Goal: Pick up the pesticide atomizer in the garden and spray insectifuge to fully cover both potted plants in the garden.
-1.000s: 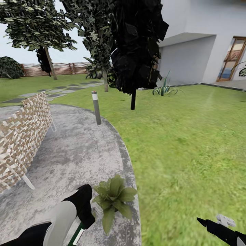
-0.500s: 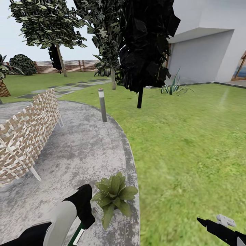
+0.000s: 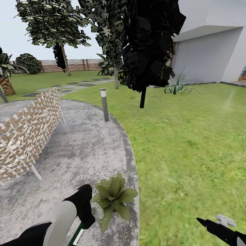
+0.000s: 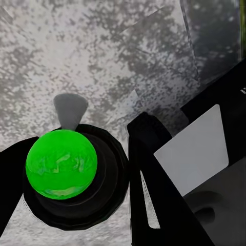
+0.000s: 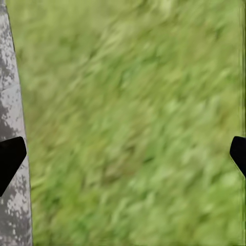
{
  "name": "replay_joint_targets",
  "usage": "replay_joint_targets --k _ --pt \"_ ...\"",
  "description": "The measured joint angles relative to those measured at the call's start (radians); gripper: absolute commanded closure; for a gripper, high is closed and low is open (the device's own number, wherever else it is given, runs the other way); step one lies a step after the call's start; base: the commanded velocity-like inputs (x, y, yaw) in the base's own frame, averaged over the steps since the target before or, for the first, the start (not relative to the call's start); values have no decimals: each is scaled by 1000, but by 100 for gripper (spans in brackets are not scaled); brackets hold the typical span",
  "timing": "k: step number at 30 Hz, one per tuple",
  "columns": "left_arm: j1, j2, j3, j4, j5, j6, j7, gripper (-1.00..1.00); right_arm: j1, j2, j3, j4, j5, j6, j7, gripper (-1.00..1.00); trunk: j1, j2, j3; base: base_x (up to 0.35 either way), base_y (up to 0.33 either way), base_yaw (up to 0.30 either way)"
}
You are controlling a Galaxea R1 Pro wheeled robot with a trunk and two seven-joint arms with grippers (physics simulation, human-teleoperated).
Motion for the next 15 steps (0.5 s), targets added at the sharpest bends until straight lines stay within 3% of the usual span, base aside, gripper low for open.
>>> replay_joint_targets --k 2,8,15 --pt "0 0 0 0 0 0 0 100 0 0 0 0 0 0 0 -100 0 0 0 18 -303 56" --pt "0 0 0 0 0 0 -1 100 0 0 0 0 0 0 0 -100 0 0 0 80 -294 244" --pt "0 0 0 0 -1 0 -2 100 0 0 0 1 0 0 -1 -100 0 0 0 6 -32 271"
